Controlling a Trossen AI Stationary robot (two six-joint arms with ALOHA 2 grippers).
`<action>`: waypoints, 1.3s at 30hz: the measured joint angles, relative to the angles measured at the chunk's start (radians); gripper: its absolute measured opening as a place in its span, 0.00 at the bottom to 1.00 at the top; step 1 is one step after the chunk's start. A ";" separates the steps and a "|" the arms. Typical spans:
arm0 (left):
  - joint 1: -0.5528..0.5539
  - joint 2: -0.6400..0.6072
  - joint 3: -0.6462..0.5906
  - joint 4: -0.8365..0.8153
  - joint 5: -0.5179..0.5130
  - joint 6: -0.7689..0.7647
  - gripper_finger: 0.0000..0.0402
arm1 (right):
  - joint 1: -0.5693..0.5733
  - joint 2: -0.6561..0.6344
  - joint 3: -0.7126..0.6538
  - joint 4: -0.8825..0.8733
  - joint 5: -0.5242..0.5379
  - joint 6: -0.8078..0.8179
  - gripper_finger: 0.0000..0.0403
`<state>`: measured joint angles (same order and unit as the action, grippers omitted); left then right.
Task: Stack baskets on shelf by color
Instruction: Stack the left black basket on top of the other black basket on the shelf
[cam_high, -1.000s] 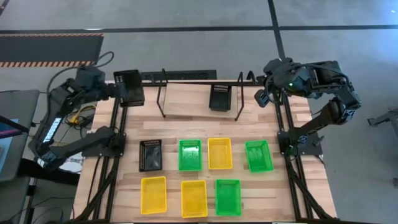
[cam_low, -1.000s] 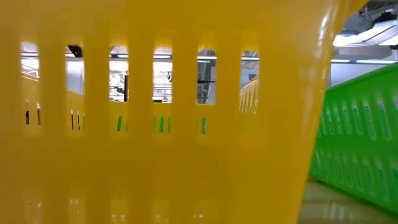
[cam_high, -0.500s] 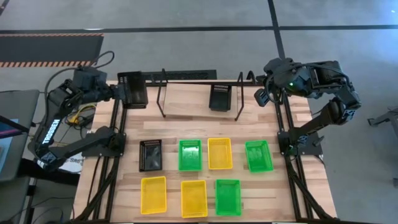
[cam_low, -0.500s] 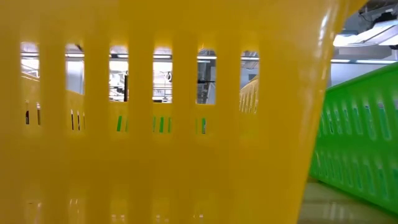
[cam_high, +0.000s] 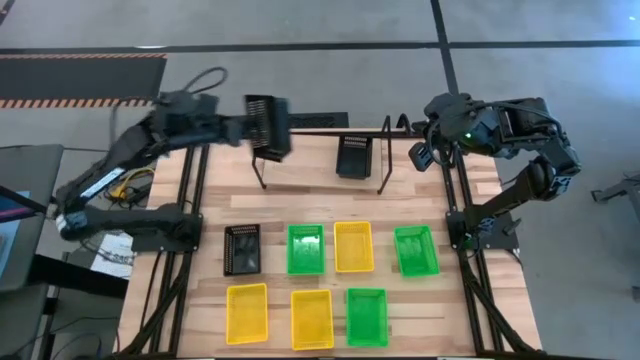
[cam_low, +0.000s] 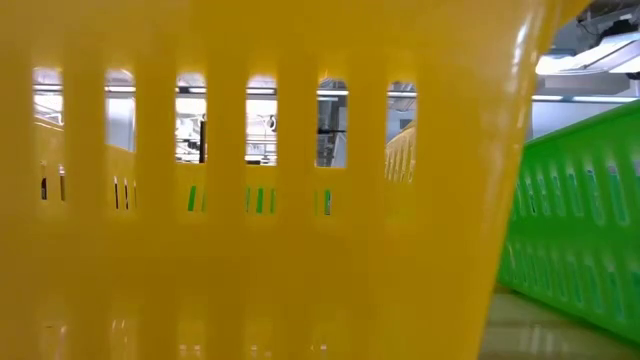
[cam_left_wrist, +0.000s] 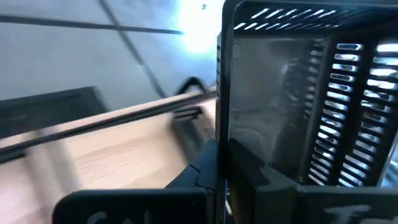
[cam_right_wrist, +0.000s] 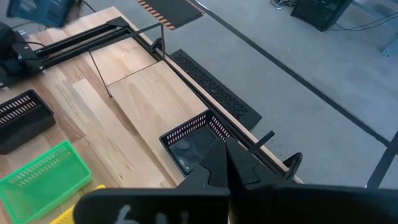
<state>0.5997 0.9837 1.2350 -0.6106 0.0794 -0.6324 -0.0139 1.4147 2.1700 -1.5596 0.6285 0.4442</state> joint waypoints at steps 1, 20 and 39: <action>-0.026 0.032 0.000 0.042 -0.005 -0.007 0.00 | 0.000 0.000 0.000 -0.001 0.000 0.000 0.00; -0.173 0.598 0.082 0.432 -0.104 -0.108 0.00 | -0.001 0.000 0.000 -0.004 0.003 -0.061 0.00; -0.163 0.970 0.642 -0.072 -0.112 -0.073 0.00 | -0.001 0.000 0.000 -0.004 -0.002 -0.062 0.00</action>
<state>0.4371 1.9537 1.8771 -0.6824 -0.0327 -0.7056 -0.0147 1.4147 2.1700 -1.5635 0.6266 0.3819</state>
